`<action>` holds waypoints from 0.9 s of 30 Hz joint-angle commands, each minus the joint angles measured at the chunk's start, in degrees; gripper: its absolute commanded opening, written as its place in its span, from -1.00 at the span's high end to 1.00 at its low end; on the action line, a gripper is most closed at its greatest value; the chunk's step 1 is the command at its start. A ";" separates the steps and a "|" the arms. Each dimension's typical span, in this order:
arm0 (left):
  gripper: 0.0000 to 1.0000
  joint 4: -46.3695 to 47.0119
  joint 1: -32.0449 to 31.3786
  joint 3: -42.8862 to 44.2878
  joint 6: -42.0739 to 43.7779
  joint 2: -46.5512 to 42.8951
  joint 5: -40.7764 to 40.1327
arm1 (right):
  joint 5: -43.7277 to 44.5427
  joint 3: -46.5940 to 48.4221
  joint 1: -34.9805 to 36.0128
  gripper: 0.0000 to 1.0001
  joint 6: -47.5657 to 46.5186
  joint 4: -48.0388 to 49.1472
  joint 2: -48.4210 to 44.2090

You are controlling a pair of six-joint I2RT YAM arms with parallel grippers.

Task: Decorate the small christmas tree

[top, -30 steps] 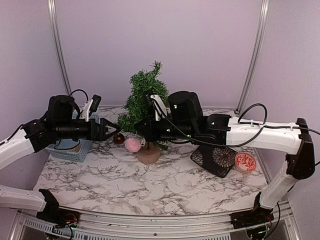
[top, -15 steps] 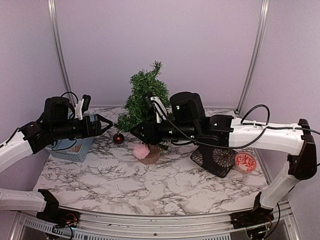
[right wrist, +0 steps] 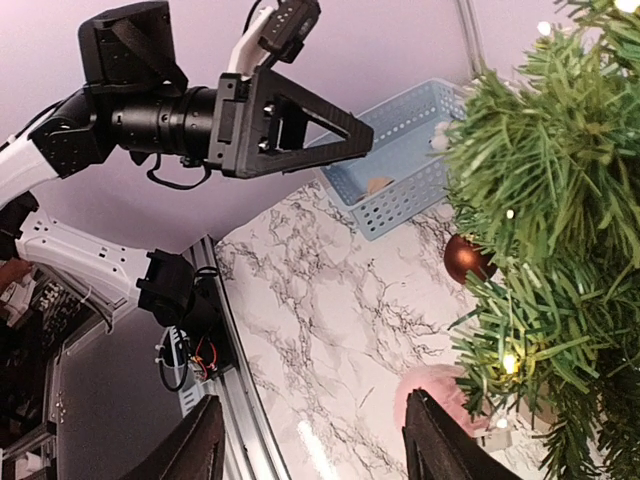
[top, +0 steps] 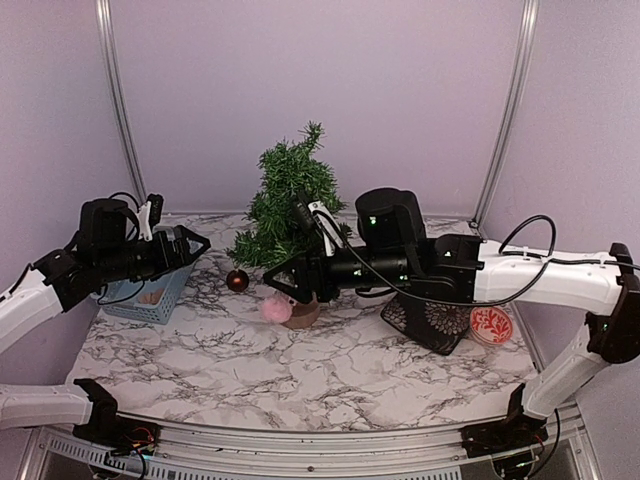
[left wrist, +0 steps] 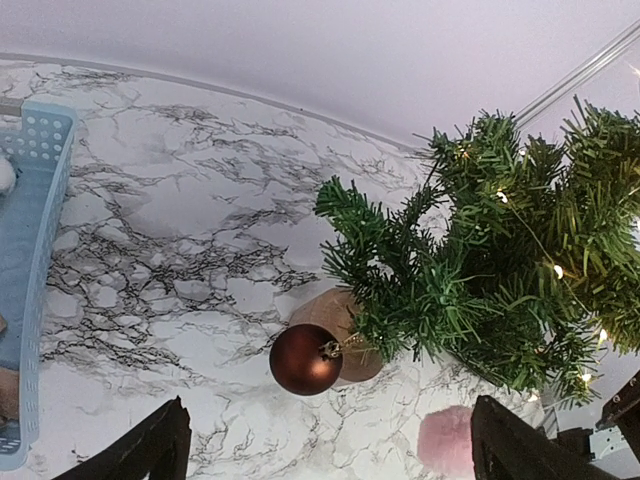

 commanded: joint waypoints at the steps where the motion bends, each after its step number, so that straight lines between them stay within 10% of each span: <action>1: -0.98 0.89 0.61 -1.13 -1.88 -0.54 -1.45 | -5.62 -0.24 0.27 -0.18 -1.85 0.46 -2.43; 11: -0.98 0.04 0.71 -5.67 -9.68 -0.60 -4.99 | -5.83 -8.52 -4.53 -0.17 2.24 2.36 -13.16; 22: -0.96 6.35 0.60 -15.62 -16.52 -0.71 0.75 | -6.54 -19.73 -25.80 -0.02 11.98 -0.27 -19.69; 27: -0.55 20.64 0.64 -26.83 -26.10 -2.44 4.26 | -7.97 -22.46 -32.21 0.01 13.24 -0.39 -16.30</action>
